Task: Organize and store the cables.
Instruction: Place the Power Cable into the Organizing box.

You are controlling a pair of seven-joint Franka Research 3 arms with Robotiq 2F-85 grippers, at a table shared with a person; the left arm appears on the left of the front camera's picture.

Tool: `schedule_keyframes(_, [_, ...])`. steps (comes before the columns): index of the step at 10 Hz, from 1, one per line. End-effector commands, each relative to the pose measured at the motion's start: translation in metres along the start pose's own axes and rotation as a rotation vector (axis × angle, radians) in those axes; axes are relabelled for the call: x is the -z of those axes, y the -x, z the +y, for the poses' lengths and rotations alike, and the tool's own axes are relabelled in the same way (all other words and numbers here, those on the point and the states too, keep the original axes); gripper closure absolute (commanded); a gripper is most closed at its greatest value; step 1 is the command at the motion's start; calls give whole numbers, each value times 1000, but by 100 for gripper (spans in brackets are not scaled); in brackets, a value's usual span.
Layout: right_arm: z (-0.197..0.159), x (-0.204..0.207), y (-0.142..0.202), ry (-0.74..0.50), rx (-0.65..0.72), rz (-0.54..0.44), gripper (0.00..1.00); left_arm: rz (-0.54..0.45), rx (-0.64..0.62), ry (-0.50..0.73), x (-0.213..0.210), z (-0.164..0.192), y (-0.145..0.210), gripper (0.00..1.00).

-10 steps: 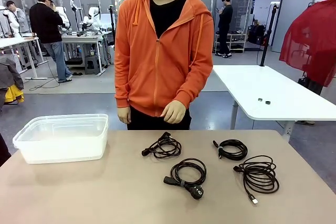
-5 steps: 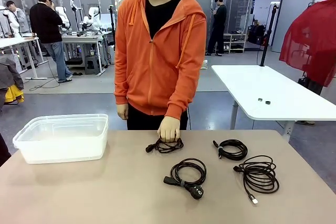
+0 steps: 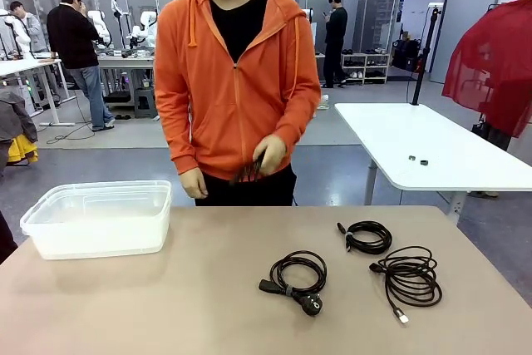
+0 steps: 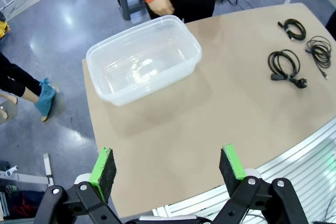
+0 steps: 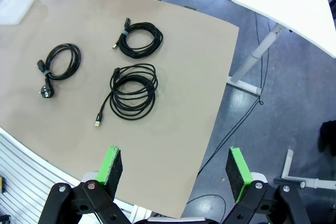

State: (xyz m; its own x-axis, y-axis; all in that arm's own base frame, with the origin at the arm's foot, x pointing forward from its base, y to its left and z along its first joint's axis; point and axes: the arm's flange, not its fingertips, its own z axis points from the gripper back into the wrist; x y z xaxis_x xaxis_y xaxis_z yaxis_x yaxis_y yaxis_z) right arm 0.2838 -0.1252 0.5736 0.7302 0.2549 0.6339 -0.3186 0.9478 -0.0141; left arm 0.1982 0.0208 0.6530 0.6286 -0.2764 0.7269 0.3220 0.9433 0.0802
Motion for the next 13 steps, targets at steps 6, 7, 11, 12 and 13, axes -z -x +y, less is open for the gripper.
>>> schedule_keyframes(6, [0,-1,0,2,0,-3,0,2,7,-1,2,0,3,0])
schedule_keyframes(7, [0,-1,0,2,0,-3,0,0,0,0,0,0,0,0])
schedule_keyframes(11, [0,-1,0,2,0,-3,0,125,39,82,21,-53,-81,0])
schedule_keyframes(12, [0,-1,0,2,0,-3,0,148,146,71,26,-71,-98,0])
schedule_keyframes(13, [0,-1,0,2,0,-3,0,176,236,86,33,-86,-114,0])
